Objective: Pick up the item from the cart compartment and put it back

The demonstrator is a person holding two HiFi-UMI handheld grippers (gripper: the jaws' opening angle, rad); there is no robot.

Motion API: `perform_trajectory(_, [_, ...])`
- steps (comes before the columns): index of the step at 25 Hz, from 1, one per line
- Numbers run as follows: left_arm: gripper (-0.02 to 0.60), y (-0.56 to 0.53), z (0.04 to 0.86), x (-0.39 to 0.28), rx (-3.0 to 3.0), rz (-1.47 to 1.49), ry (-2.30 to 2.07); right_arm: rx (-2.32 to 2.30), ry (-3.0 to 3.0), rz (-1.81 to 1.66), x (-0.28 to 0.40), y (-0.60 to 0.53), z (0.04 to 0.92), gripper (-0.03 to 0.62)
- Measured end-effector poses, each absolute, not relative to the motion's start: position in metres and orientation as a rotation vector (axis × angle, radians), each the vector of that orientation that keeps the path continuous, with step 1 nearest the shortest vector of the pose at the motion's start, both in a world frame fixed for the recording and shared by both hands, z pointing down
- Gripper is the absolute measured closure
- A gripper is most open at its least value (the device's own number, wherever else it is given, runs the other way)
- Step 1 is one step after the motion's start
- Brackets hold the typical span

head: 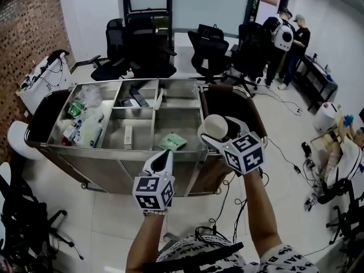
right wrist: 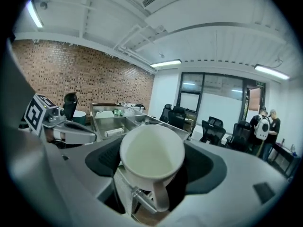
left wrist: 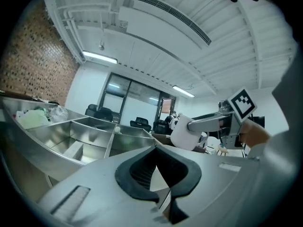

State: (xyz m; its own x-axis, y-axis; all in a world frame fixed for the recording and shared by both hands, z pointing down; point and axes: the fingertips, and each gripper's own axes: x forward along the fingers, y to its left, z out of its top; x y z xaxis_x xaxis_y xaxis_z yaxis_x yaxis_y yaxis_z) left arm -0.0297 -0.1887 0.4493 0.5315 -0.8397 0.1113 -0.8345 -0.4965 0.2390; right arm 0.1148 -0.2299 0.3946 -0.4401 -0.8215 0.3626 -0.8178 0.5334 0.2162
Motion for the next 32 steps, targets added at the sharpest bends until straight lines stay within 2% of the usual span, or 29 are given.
perform_trajectory(11, [0.584, -0.166, 0.457, -0.007, 2.486, 0.092, -1.521, 1.318, -2.412, 0.083, 0.146, -0.164, 0.418, 0.181])
perform_trajectory(21, [0.584, -0.160, 0.456, 0.010, 2.518, 0.122, -1.492, 1.341, -2.421, 0.131, 0.165, -0.150, 0.424, 0.181])
perform_trajectory(32, [0.584, -0.156, 0.446, 0.005, 2.529, 0.057, -1.442, 1.346, -2.418, 0.122, 0.152, -0.147, 0.418, 0.181])
